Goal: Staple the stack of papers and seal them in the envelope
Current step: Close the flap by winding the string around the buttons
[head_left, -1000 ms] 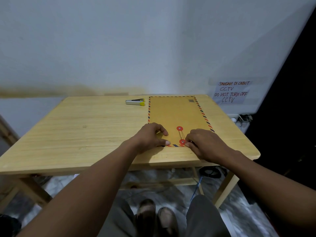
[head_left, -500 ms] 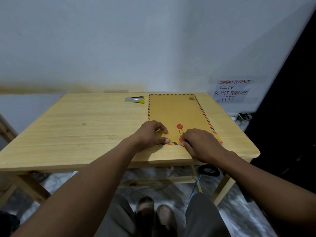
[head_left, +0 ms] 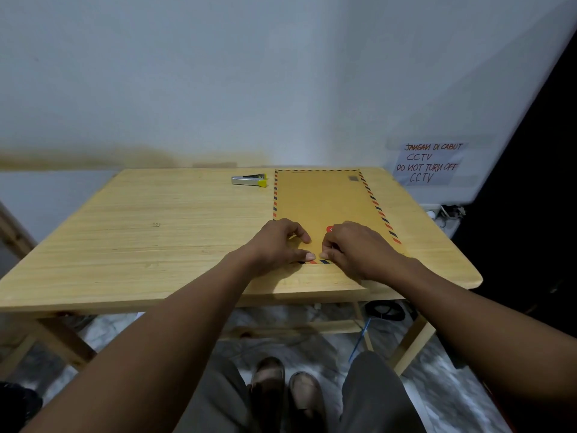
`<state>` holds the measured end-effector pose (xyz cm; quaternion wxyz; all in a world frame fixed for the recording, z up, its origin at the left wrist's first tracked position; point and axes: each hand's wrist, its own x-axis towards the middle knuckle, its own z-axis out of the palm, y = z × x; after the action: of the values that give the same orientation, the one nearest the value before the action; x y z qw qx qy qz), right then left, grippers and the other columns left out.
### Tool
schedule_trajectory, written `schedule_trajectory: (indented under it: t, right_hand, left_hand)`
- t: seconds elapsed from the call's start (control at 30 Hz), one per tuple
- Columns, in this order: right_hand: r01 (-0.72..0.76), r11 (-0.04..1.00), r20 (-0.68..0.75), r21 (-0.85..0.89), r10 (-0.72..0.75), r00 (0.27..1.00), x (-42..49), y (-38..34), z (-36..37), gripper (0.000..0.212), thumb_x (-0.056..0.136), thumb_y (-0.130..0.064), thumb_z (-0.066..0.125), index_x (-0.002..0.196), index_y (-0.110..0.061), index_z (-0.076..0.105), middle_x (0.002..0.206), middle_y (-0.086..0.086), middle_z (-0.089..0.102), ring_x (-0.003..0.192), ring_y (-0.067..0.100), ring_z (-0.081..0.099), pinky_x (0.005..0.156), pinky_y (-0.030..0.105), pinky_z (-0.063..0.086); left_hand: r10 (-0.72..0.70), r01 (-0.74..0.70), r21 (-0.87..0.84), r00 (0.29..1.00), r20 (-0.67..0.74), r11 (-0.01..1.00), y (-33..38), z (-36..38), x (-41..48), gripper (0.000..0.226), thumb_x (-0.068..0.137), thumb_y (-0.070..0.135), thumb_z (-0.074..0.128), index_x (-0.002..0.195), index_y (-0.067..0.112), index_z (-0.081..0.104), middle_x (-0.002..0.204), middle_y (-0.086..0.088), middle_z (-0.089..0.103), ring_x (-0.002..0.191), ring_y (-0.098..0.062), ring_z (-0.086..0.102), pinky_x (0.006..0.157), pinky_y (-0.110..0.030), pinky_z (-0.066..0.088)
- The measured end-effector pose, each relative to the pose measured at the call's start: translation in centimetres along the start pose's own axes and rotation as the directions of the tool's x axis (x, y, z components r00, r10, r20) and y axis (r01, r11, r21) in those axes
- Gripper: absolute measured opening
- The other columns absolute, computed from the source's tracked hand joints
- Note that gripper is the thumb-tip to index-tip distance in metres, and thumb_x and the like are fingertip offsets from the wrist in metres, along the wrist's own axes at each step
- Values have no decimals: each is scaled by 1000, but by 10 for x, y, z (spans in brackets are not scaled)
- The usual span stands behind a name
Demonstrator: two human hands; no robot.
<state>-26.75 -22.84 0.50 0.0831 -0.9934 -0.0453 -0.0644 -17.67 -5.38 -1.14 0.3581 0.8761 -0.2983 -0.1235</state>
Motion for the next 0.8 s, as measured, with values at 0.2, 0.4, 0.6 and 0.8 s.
schedule_trajectory:
  t: [0.2,0.4,0.6,0.8]
  right_hand:
    - [-54,989,40,139,49,998,20,9,-3,13,91,-33,67,94,-21,72,89,-8,61,85,15,56,66,30,42]
    - [-51,962,47,268,40,998,22,7,-3,9,93,-28,65,92,-22,71,88,-5,68,83,16,60,73,34,49]
    - [-58,932,29,357,51,998,-19,26,-14,12,94,-29,63,87,-22,69,85,-5,70,83,14,63,73,33,50]
    - [-39,969,-75,245,59,995,-50,46,-7,9,93,-27,64,85,-23,65,87,-5,67,84,19,58,74,38,48]
  left_hand:
    - [1,0,-19,1000,5,1000,-1,0,0,36,76,35,85,108,27,71,126,3,56,116,-15,48,93,-28,39]
    - [26,-25,-20,1000,13,999,-3,-1,0,37,77,35,84,110,25,71,125,2,57,116,-15,48,92,-28,39]
    - [1,0,-38,1000,13,999,-3,-1,0,39,75,35,85,110,25,71,128,2,55,117,-16,48,92,-27,39]
    - [-9,10,-42,1000,26,999,-1,-1,-2,39,78,34,84,112,24,70,130,2,54,116,-15,47,91,-26,39]
